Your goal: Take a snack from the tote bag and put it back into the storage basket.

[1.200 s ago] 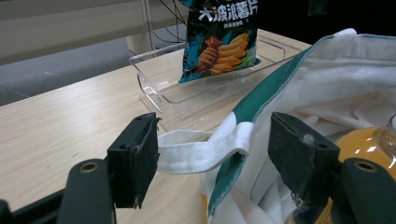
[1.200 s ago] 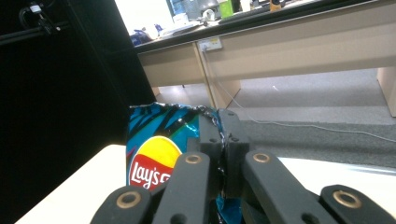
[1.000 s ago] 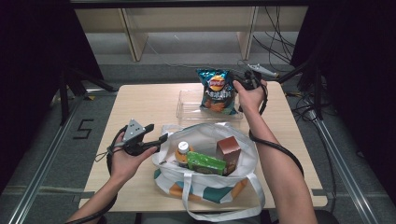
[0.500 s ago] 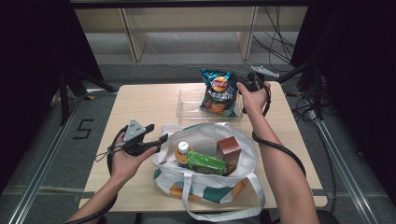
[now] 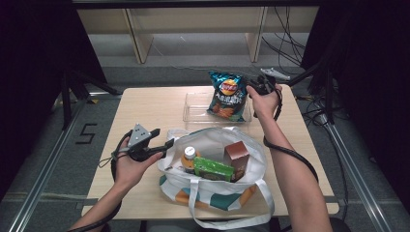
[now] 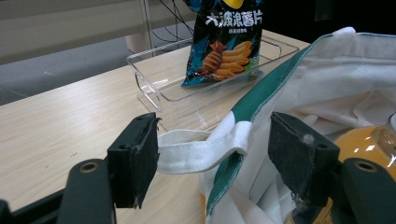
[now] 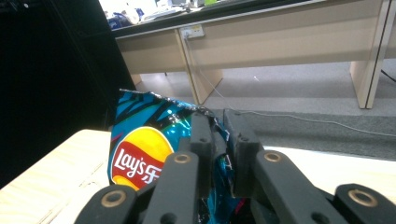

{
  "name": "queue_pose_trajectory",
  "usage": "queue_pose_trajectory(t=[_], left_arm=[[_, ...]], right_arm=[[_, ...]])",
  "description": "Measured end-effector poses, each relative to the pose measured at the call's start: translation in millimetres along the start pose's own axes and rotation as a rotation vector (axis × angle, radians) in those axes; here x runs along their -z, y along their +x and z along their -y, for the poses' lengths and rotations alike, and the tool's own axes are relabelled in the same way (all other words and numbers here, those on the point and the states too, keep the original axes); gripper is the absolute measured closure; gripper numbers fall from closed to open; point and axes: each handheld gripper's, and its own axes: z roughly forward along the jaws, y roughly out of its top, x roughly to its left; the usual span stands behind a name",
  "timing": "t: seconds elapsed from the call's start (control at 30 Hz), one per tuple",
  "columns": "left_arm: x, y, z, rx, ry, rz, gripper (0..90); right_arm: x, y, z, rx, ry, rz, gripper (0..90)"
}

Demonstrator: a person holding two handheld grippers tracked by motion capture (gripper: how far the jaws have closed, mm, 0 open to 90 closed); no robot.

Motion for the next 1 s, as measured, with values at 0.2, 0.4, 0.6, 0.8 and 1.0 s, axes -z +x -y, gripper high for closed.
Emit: queue_pose_trajectory(t=[0.2, 0.4, 0.6, 0.8, 1.0], left_arm=[[0.2, 0.3, -0.2, -0.004, -0.006, 0.000, 33.2], [0.3, -1.4, -0.8, -0.005, -0.010, 0.004, 33.2], [0.9, -0.7, -0.8, -0.006, -0.011, 0.002, 33.1], [1.6, -0.4, -1.2, -0.006, -0.011, 0.000, 33.1], [1.7, -0.3, -1.2, -0.006, -0.012, -0.001, 33.1]], right_arm=[[1.8, 0.5, -0.2, 0.020, 0.000, 0.012, 68.3], [7.0, 2.4, -2.9, 0.021, 0.004, 0.001, 51.6], [14.8, 4.3, -6.6, 0.033, 0.006, -0.007, 41.1], [23.8, 3.4, -9.1, 0.044, 0.004, 0.008, 36.0], [34.7, 2.2, -9.5, 0.041, 0.009, 0.013, 34.3]])
